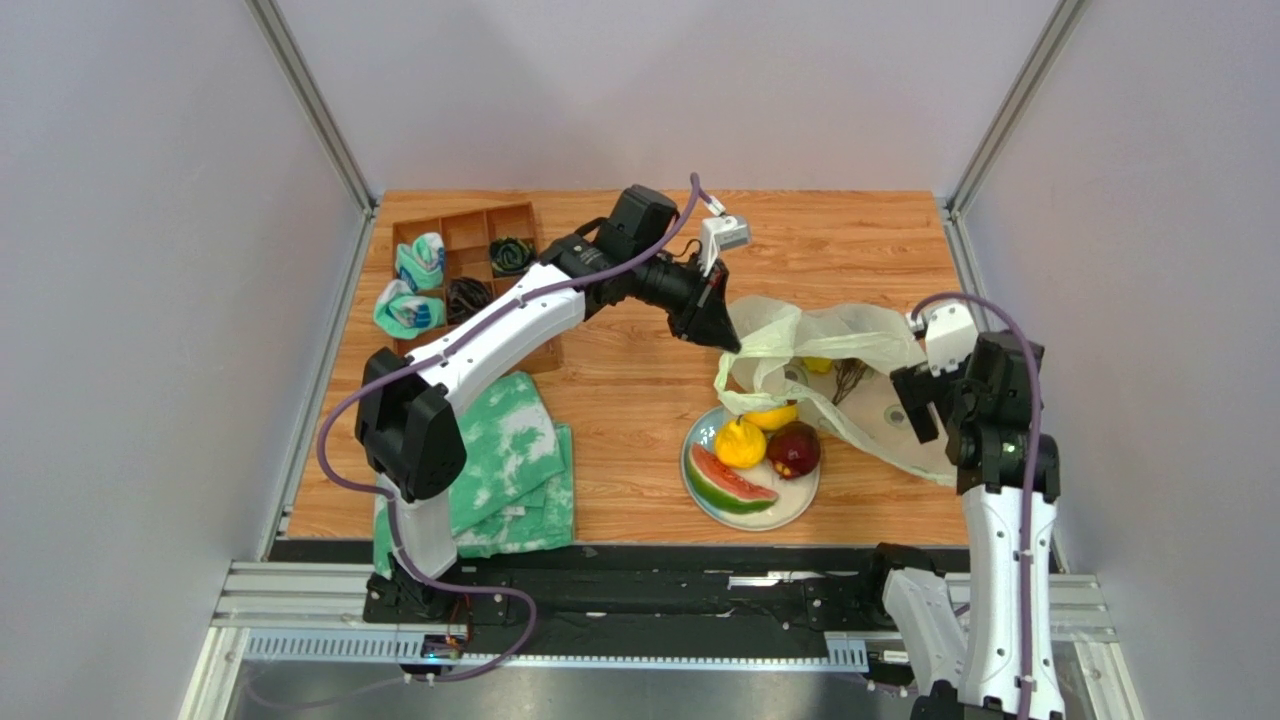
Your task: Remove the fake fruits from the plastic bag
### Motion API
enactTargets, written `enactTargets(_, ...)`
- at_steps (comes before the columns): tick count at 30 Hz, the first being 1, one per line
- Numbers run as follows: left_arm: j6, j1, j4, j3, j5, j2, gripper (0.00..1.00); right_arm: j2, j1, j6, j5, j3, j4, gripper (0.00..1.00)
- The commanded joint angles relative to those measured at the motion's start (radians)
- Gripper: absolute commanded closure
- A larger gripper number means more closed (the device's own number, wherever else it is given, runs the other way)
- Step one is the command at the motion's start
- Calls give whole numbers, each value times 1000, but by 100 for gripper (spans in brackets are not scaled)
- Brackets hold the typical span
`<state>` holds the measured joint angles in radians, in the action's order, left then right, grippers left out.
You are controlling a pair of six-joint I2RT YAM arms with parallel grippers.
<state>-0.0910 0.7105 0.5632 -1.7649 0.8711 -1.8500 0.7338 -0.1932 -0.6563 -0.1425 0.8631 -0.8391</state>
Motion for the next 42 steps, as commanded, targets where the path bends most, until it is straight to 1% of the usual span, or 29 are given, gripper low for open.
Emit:
enactTargets(1, 46, -11, -29, -21, -6, 80, 100, 76, 0, 72, 255, 301, -81, 0)
enactTargets(2, 40, -11, -31, -25, -6, 80, 100, 91, 0, 75, 393, 382, -107, 0)
enactTargets(5, 31, -9, -32, -53, -3, 81, 100, 133, 24, 75, 600, 431, -164, 0)
enactTargets(6, 33, -9, -32, -67, -3, 81, 100, 142, 37, 83, 621, 430, -167, 0)
enactTargets(9, 43, -11, -17, -91, -17, 77, 100, 193, 95, 58, 652, 415, -199, 10)
enactTargets(10, 48, -11, -5, -94, -26, 77, 100, 220, 107, 38, 664, 413, -233, 17)
enactTargets(11, 62, -11, 3, -94, -27, 74, 100, 233, 129, -4, 691, 412, -250, 22)
enactTargets(12, 66, -11, 12, -90, -30, 77, 100, 246, 138, -26, 699, 404, -273, 27)
enactTargets(13, 71, -11, 12, -84, -38, 81, 100, 259, 150, -32, 699, 399, -276, 35)
enactTargets(15, 80, -11, 12, -64, -43, 87, 100, 314, 187, -34, 679, 393, -281, 44)
enactTargets(16, 83, -11, 18, -62, -47, 90, 100, 334, 189, -31, 678, 395, -287, 55)
enactTargets(17, 89, -9, 21, -64, -49, 89, 100, 379, 222, 3, 666, 392, -282, 58)
enactTargets(19, 89, -11, 35, -67, -53, 87, 100, 424, 224, 58, 640, 387, -236, 65)
enactTargets(22, 134, -11, 69, -71, -60, 92, 100, 516, 225, 161, 636, 395, -195, 70)
enactTargets(24, 151, -11, 92, -61, -70, 106, 100, 570, 227, 249, 629, 380, -135, 71)
enactTargets(27, 174, -11, 131, -39, -72, 120, 100, 619, 235, 300, 587, 337, -63, 74)
enactTargets(30, 208, -11, 181, -34, -61, 117, 100, 664, 241, 330, 552, 318, -34, 69)
enactTargets(33, 218, -9, 196, -36, -66, 113, 100, 713, 241, 391, 506, 315, 9, 57)
enactTargets(34, 220, -9, 196, -39, -66, 115, 100, 729, 242, 417, 485, 315, 23, 51)
enactTargets(35, 221, -9, 196, -45, -66, 112, 100, 740, 242, 432, 471, 317, 34, 48)
enactTargets(36, 227, -8, 196, -45, -67, 112, 100, 751, 242, 443, 456, 323, 53, 43)
enactTargets(38, 231, -6, 198, -56, -67, 106, 100, 800, 242, 478, 399, 335, 67, 36)
enactTargets(39, 231, -5, 204, -62, -58, 98, 100, 812, 241, 494, 370, 340, 89, 27)
enactTargets(40, 228, -5, 205, -65, -54, 94, 100, 828, 241, 507, 332, 347, 100, 24)
enactTargets(41, 226, -5, 205, -70, -53, 92, 100, 849, 241, 520, 325, 353, 109, 20)
enactTargets(42, 226, -3, 205, -68, -50, 91, 100, 864, 241, 529, 319, 362, 116, 15)
